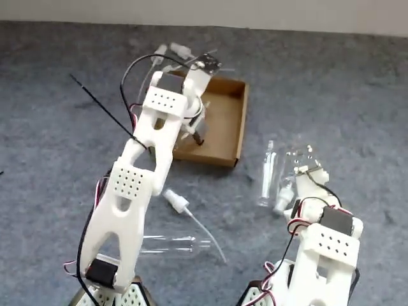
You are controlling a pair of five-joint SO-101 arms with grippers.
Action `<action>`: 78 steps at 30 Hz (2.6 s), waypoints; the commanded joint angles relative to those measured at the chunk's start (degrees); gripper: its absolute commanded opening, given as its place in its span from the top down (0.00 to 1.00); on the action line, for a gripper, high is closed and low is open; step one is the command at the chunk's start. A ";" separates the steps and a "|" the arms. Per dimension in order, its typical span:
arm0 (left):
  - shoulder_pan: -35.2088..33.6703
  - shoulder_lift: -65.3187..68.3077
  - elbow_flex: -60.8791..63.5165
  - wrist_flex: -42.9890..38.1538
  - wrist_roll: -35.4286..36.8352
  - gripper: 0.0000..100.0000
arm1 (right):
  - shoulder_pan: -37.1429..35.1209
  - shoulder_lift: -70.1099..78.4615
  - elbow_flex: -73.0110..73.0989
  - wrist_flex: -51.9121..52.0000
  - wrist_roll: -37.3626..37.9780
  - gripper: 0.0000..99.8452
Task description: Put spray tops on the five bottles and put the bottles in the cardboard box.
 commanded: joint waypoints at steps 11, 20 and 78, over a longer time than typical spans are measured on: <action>-2.15 -24.13 1.54 7.91 0.26 1.00 | 0.31 -1.19 -0.57 -1.01 0.53 0.98; -16.75 -52.00 42.86 7.82 -0.26 1.00 | -2.86 -1.27 -0.66 -1.01 0.00 0.99; -19.82 -150.90 164.09 -58.81 16.79 0.83 | -17.71 -47.16 34.15 -4.97 -14.15 0.98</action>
